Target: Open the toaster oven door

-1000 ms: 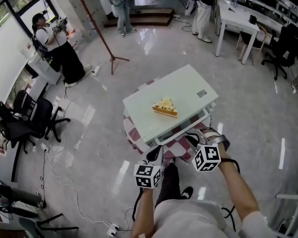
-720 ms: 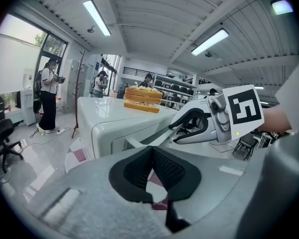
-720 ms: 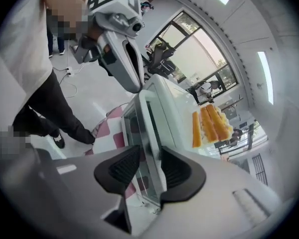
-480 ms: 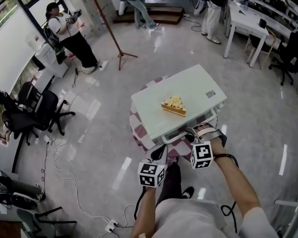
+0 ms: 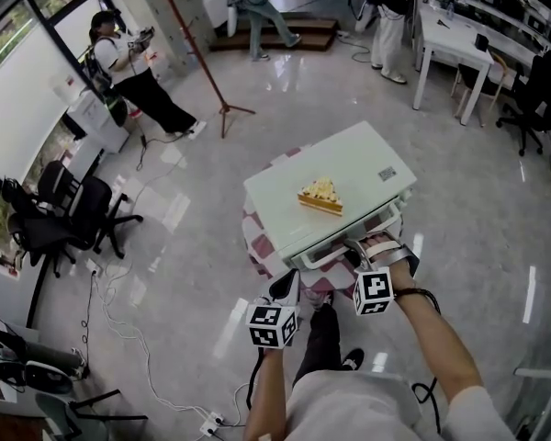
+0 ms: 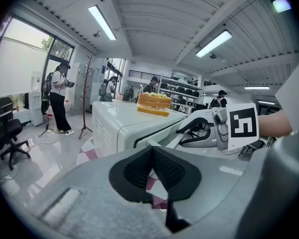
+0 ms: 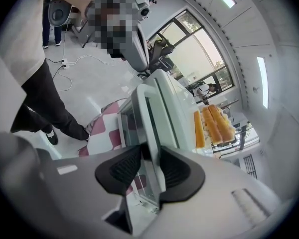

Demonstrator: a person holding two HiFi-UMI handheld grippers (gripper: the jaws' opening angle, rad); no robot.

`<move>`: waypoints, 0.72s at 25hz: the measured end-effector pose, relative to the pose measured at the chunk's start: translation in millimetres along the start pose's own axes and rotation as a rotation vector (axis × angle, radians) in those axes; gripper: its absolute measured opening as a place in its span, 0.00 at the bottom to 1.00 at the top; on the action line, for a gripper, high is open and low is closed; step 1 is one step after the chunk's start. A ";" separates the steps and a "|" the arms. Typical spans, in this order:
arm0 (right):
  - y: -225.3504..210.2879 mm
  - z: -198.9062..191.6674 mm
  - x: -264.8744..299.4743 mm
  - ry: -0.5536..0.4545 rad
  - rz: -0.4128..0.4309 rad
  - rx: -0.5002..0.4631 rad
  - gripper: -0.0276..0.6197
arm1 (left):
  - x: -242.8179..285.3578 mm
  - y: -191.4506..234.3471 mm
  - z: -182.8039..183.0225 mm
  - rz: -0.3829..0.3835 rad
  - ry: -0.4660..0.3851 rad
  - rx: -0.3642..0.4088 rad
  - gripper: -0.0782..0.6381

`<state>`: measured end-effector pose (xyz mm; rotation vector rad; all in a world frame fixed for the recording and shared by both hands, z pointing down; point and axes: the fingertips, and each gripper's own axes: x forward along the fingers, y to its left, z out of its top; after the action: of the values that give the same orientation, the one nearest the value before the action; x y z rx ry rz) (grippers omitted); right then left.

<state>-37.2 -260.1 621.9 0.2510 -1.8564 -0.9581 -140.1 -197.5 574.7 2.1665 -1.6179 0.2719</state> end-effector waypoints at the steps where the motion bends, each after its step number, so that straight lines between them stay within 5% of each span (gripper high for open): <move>1: 0.7 -0.1 -0.3 0.001 -0.003 0.003 0.23 | -1.1 1.0 -0.2 0.003 -0.002 -0.001 0.11; 18: 28.3 -5.3 -17.2 0.037 -0.003 -0.013 0.22 | -3.6 1.9 3.9 0.007 -0.037 -0.004 0.11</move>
<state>-17.8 -234.5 631.4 0.2620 -1.8165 -0.9607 -143.4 -196.5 570.2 2.1749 -1.6451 0.2319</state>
